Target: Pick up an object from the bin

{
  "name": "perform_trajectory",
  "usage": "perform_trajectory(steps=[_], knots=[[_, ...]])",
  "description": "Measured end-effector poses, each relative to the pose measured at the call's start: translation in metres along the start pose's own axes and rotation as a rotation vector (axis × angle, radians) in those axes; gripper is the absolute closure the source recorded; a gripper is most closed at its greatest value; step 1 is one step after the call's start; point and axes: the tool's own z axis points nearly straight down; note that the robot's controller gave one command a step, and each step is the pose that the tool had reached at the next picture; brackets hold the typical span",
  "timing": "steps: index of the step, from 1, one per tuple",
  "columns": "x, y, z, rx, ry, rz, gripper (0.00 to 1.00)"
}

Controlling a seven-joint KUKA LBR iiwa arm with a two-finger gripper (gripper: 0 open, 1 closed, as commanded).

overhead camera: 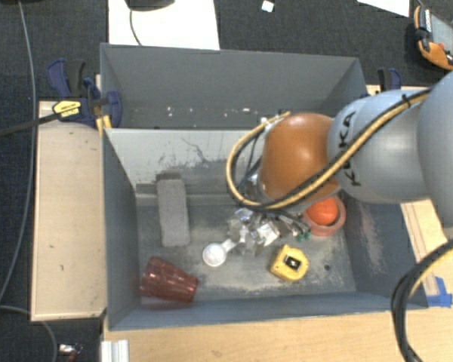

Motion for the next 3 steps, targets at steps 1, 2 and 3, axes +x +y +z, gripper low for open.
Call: perform_trajectory(steps=[1,2,3], knots=[[0.0,0.0,0.0,0.0,0.0,0.001,1.0],[0.0,0.0,-0.011,-0.001,0.0,0.004,1.0],[0.0,0.0,-0.027,0.0,-0.004,0.006,1.0]])
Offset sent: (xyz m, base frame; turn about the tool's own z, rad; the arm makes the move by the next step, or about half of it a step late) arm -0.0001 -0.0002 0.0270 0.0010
